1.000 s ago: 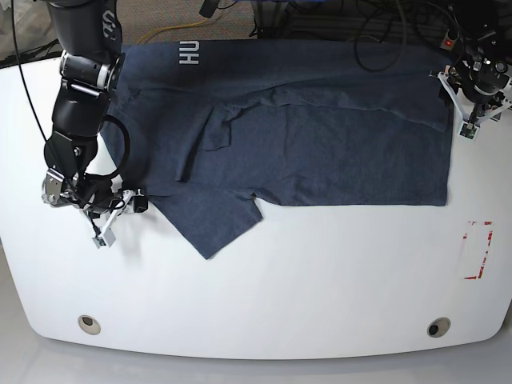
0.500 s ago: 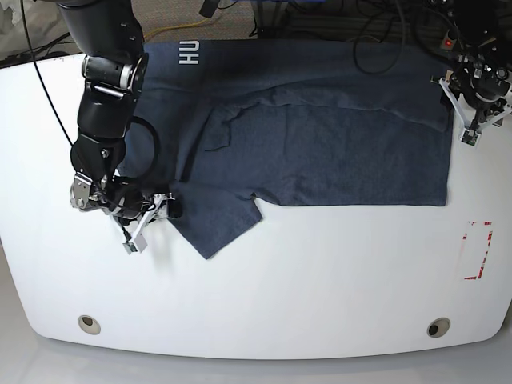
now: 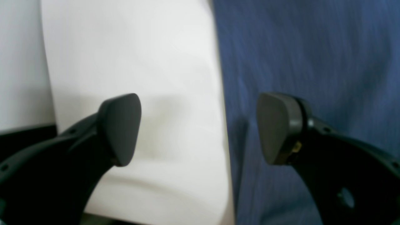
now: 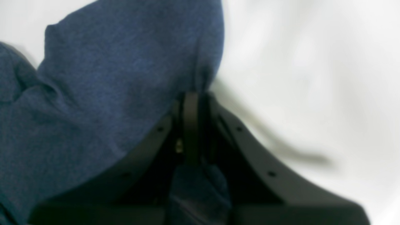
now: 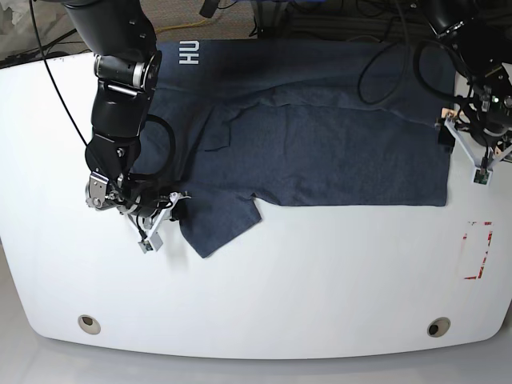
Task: Fold the T-shirt properly
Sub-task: 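Move both grippers to the shirt's side edges and grasp them, then fold the side edges over toward the collar with both grippers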
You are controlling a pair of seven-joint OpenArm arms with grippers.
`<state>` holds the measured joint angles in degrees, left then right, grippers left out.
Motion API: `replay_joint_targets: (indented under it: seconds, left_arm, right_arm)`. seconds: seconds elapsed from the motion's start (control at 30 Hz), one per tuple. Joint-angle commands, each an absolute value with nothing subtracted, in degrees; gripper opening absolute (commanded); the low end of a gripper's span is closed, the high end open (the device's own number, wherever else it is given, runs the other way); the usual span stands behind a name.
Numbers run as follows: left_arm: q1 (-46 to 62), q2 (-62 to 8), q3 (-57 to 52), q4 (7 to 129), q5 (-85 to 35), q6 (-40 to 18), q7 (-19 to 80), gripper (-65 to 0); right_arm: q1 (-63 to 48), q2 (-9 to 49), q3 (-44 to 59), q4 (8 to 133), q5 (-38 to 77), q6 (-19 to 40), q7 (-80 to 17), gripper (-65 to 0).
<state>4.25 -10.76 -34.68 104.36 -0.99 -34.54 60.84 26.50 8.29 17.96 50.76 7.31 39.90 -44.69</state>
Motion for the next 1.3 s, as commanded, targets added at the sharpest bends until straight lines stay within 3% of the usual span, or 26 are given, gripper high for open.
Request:
replay_joint_targets:
  seconds: [0.0,0.2,0.53,0.83,1.17,1.27]
  left_arm:
    - [-0.04,-11.56,-34.86,101.23,-0.84,-31.43,60.44,-10.1]
    - [-8.48,-12.97,-34.95,88.84,-0.92,-25.89,58.59,-10.1]
    - [-16.22,-14.46,-33.36,72.31,-0.84,-25.8,51.47,-10.1]
    - [-17.1,-14.9,-26.95,68.09,-1.1,-25.89,46.46,-10.1]
    - [-22.81,-14.9,-26.59,55.08,-1.19,-25.98,43.03,-10.3]
    - [-23.34,-14.9,-26.59,54.73,-1.19,-25.98,43.03,-15.3]
  right_arm:
    - [27.82,8.66,17.89,51.21,6.73,40.0,-45.23,-62.0]
    - [28.0,8.75,17.89,51.3,6.73,40.0,-45.23,-61.8]
    - [27.65,8.75,17.89,51.3,6.81,40.0,-45.23,-61.8]
    - [27.65,8.84,17.89,51.38,6.81,40.0,-45.23,-61.8]
    - [27.82,8.84,17.89,51.47,6.99,40.0,-45.23,-61.8]
    - [27.91,8.84,17.89,51.56,7.08,40.0,-45.32,-62.0]
